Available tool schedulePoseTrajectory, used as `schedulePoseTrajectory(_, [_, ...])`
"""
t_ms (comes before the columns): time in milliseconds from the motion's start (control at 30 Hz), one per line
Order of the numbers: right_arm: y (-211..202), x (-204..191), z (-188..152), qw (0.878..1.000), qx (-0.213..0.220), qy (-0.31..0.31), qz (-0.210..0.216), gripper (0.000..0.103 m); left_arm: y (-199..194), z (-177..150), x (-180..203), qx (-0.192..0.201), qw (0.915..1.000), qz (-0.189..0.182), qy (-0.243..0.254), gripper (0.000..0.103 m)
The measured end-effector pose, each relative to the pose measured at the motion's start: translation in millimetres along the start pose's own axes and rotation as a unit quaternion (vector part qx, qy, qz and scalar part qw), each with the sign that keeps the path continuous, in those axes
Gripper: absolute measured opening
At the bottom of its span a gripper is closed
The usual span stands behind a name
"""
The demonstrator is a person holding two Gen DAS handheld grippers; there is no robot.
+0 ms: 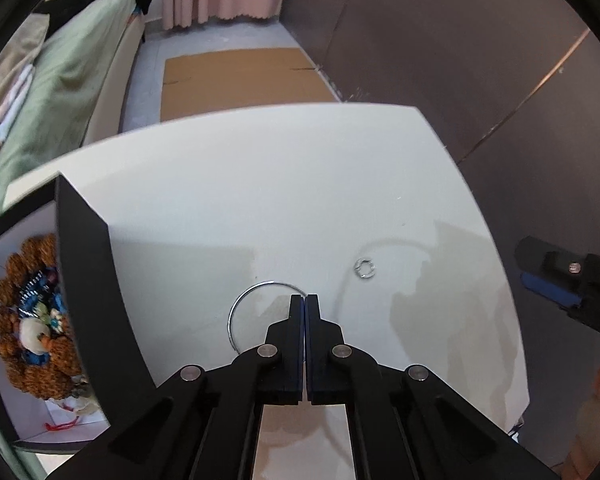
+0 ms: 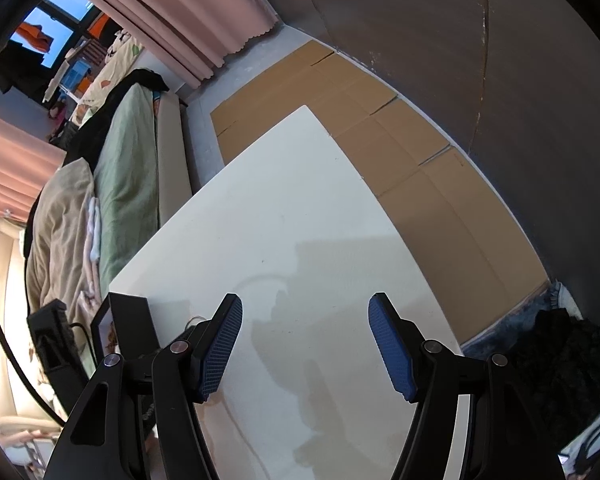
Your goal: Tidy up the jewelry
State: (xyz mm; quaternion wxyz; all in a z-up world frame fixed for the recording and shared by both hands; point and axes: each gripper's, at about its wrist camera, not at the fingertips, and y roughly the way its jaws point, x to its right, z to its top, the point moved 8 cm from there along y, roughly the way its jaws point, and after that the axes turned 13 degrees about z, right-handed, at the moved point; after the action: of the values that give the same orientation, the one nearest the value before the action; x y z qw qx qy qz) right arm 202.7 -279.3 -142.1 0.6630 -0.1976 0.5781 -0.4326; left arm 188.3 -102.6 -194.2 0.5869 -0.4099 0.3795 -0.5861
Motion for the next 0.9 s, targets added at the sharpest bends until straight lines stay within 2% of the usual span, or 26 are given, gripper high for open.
schedulePoseTrajectory(167, [-1,1,1,1.0,0.002,0.002,-0.001,0.066,-15,-5,14,0.011,0.9984,-0.005,0.056,0.0])
schedulePoseTrajectory(333, [1,0,0,1.0,-0.001,-0.001,-0.001,0.066,-7,-9,13,-0.006,0.9981,0.0,0.061,0.001])
schedulePoseTrajectory(433, [1,-1,0,1.0,-0.002,-0.004,-0.002,0.066,-12,-8,12,-0.003,0.9984,-0.009,0.056,0.001])
schedulePoseTrajectory(633, [1,0,-1,1.0,-0.003,-0.004,-0.006,0.066,-15,-10,11,0.001,0.9979,-0.003,0.065,0.003])
schedulePoseTrajectory(700, [2,-1,-1,1.0,-0.003,-0.005,-0.007,0.066,-15,-10,11,-0.002,0.998,-0.005,0.062,0.006])
schedulePoseTrajectory(733, [3,-2,-1,1.0,-0.003,-0.006,-0.007,0.066,-15,-10,10,-0.002,0.9982,-0.008,0.059,0.013])
schedulePoseTrajectory(833, [3,-2,-2,1.0,-0.004,-0.006,-0.007,0.066,-20,-6,7,0.007,0.9987,-0.02,0.046,0.045])
schedulePoseTrajectory(900, [3,-3,-2,1.0,-0.004,-0.007,-0.007,0.066,-23,-3,6,0.013,0.9988,-0.026,0.039,0.048])
